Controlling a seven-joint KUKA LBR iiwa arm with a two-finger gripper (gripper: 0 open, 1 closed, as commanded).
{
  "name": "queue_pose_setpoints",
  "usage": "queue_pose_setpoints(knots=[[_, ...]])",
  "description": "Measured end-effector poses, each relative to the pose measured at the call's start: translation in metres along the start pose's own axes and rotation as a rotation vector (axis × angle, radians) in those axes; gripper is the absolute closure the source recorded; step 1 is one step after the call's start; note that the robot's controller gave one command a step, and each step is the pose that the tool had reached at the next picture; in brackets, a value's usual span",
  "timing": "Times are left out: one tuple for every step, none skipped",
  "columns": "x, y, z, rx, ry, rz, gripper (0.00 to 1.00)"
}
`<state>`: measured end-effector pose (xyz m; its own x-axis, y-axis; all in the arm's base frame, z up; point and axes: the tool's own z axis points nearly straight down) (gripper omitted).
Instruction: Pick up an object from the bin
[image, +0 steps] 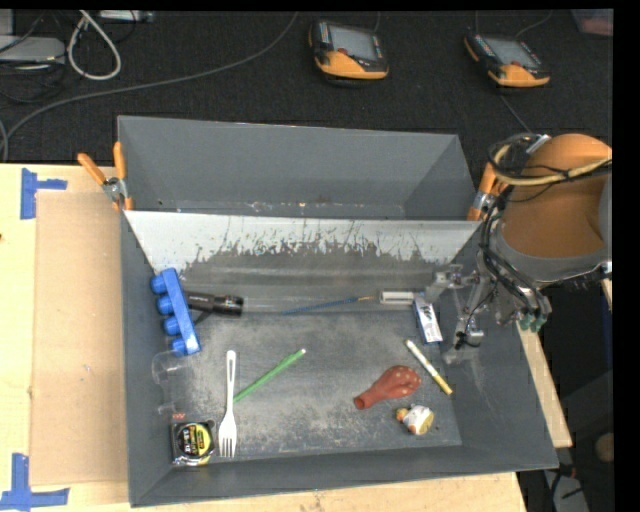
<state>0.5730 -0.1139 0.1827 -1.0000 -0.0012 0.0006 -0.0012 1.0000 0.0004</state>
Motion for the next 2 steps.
queue_pose_setpoints(knots=[[0.013, 0.015, 0.048, -0.001, -0.001, -0.131, 0.00], [0.019, 0.040, 0.070, 0.001, -0.004, -0.422, 0.00]])
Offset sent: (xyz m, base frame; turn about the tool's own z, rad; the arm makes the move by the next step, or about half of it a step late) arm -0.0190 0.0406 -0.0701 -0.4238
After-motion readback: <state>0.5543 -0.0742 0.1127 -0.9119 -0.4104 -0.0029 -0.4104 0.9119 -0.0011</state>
